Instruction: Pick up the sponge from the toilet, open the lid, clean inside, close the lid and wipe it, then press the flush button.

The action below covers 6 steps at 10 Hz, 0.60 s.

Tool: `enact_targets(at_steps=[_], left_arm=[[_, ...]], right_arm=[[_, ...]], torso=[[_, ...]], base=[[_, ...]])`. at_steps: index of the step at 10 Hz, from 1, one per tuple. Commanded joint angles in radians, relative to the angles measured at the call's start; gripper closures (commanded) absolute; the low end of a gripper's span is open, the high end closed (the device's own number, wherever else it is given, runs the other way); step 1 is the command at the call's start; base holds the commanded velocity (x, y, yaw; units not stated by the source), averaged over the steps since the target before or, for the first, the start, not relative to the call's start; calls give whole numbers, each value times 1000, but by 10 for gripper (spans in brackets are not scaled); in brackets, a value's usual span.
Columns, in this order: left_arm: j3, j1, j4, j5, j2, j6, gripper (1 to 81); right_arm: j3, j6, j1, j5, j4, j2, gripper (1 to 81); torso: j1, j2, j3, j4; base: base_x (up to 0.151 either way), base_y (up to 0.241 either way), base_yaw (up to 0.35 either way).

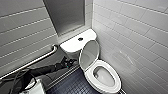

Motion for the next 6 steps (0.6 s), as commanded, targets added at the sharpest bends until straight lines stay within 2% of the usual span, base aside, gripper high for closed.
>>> enact_targets(at_steps=[1,3,6], left_arm=[[23,-126,3,47,38,-8,10],[106,-122,8,82,34,-3,10],[270,-47,11,121,-41,7,10]], right_arm=[[5,-3,-29,-76,-12,2,811],[9,-3,-25,-81,-14,6,811],[1,9,-25,-84,-9,5,811]], torso=[[0,0,0,0],[0,0,0,0],[0,0,0,0]], base=[[0,0,0],[0,0,0],[0,0,0]])
